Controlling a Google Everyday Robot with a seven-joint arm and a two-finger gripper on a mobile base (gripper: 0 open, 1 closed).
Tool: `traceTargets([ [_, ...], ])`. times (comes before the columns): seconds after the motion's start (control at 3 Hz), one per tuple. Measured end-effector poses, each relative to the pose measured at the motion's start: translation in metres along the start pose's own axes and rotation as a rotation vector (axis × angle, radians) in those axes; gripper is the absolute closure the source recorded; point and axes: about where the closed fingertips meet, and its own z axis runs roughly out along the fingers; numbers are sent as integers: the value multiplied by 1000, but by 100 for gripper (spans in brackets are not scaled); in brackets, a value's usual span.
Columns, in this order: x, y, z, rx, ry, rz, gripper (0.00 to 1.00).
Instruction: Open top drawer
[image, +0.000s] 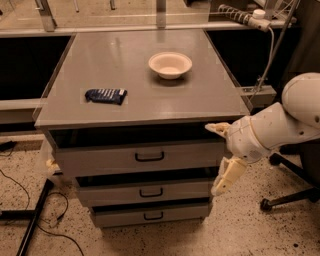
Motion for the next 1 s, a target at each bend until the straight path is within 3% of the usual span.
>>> traceTargets([
  [0.33,11,-14,37,3,-14,11,0],
  [1.0,30,-50,74,79,11,-4,0],
])
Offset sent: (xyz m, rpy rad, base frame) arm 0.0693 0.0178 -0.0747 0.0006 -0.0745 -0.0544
